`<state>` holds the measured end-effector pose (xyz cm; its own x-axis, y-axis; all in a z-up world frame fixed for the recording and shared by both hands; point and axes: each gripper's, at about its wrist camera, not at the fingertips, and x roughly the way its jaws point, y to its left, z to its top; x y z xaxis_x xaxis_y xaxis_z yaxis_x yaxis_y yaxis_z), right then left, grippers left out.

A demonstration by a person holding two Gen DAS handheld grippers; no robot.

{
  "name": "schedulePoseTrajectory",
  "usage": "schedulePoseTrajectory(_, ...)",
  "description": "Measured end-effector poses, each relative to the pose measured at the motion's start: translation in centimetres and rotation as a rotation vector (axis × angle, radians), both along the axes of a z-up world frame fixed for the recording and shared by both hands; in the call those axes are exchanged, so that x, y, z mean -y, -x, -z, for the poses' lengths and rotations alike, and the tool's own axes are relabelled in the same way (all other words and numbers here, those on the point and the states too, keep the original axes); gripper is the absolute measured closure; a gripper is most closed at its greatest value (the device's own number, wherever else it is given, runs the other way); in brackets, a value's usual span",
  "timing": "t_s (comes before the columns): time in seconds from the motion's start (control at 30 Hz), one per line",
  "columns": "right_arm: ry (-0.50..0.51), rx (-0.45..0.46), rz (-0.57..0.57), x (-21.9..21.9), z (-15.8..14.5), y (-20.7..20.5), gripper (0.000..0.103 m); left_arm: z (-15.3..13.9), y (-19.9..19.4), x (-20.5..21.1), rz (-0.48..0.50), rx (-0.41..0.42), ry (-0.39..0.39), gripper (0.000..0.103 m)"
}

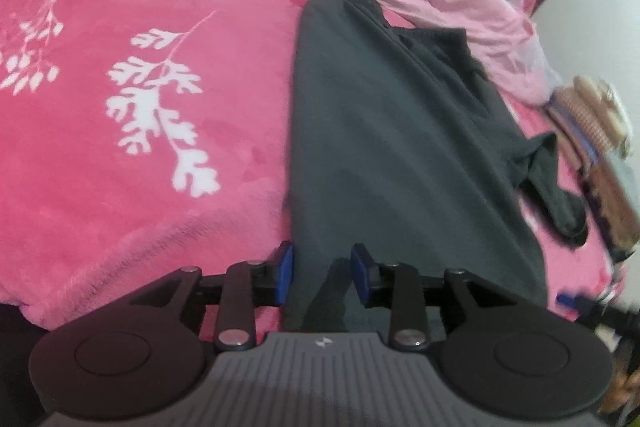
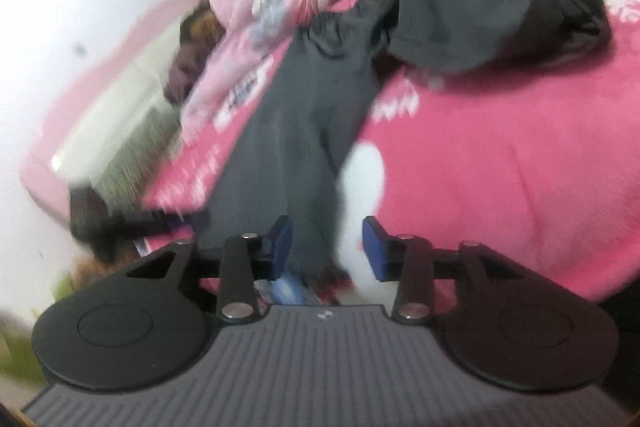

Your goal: Fold clothes

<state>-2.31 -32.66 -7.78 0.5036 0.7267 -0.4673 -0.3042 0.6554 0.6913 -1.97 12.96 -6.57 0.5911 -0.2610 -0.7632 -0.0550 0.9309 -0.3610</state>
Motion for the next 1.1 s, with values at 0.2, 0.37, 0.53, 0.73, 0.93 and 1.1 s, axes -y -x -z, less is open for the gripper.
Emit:
schedulePoseTrajectory(0.2, -0.047, -0.058, 0.042, -2.3, 2.1, -4.5, 0.070, -1.2, 1.0, 2.1, -0.010, 0.049, -0.099, 0.101)
schedulePoseTrajectory(0.37, -0.030, -0.043, 0.068, -2.5, 1.7, -5.0, 0.101, -4.4, 2.8, -0.1, -0.049, 0.084, -0.004, 0.101)
schedulePoseTrajectory(0.53, -0.014, -0.064, 0.109, -2.1, 2.2, -5.8, 0.098, -3.0, 2.1, -1.3, -0.084, 0.024, -0.052, 0.101)
schedulePoseTrajectory(0.73, -0.062, -0.090, 0.185, -1.3, 1.8, -9.3, 0.078, -1.8, 1.7, -1.6, -0.101, 0.004, -0.071, 0.101)
schedulePoseTrajectory(0.93, -0.078, -0.085, 0.202, -2.2, 1.7, -12.9, 0.058, -1.4, 1.2, -2.0, -0.116, -0.001, -0.095, 0.101)
schedulePoseTrajectory(1.1, -0.078, -0.065, 0.198, -3.5, 1.8, -15.7, 0.102, -1.5, 0.8, -2.1, -0.112, 0.004, -0.101, 0.101)
